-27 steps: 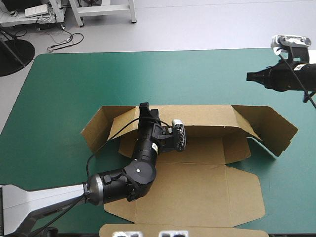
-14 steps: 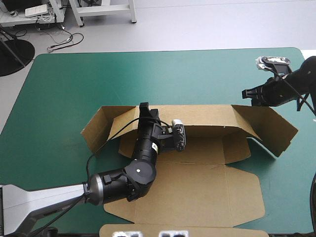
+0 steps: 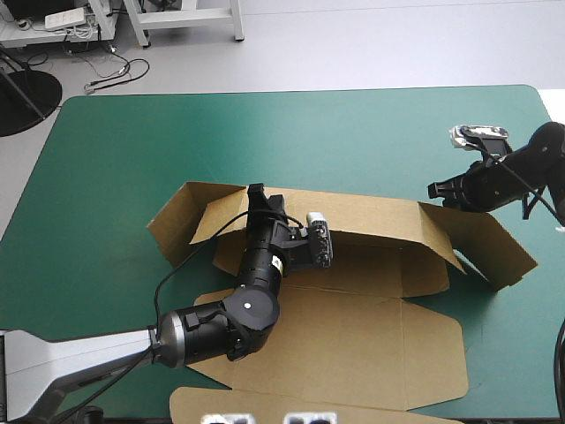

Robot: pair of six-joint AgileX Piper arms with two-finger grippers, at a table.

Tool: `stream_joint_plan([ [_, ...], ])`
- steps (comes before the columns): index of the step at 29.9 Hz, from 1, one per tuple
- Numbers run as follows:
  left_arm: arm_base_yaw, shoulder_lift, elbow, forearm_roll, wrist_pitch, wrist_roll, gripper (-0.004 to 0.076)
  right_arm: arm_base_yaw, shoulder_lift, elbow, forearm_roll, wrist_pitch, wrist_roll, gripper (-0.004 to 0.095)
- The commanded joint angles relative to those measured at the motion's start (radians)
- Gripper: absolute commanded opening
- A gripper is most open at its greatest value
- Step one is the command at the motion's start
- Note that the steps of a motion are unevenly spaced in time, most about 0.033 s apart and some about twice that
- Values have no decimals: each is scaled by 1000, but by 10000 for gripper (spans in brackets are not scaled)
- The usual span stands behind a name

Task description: Fold the box

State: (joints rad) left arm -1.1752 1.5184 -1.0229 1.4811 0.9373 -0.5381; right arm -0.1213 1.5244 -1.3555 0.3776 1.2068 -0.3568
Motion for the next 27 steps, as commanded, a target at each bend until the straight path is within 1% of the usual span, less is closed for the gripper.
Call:
stream_joint_plan([
  [1, -6, -42, -25, 55, 36, -32, -10, 0, -77, 16, 24, 42, -31, -15],
  [4, -6, -42, -25, 37, 34, -46, -10, 0, -108, 24, 7, 42, -31, -15],
  [7, -6, -42, -25, 32, 38, -160, -10, -1, -136, 24, -1, 42, -31, -15],
  [13, -6, -42, -52, 3, 34, -317, -10, -1, -146, 24, 1, 42, -16, -15],
  [15, -4, -42, -76, -5, 32, -390, -10, -1, -146, 24, 4, 42, -16, -15],
  [18, -4, -42, -109, -1, 17, -454, -10, -1, -146, 24, 4, 42, -16, -15],
  [21, -4, -42, -133, -1, 1, -442, -10, -1, -146, 24, 4, 42, -16, -15],
  [27, -4, -27, -135, -28, -5, -308, -10, -1, -146, 25, 17, 42, -14, -15],
])
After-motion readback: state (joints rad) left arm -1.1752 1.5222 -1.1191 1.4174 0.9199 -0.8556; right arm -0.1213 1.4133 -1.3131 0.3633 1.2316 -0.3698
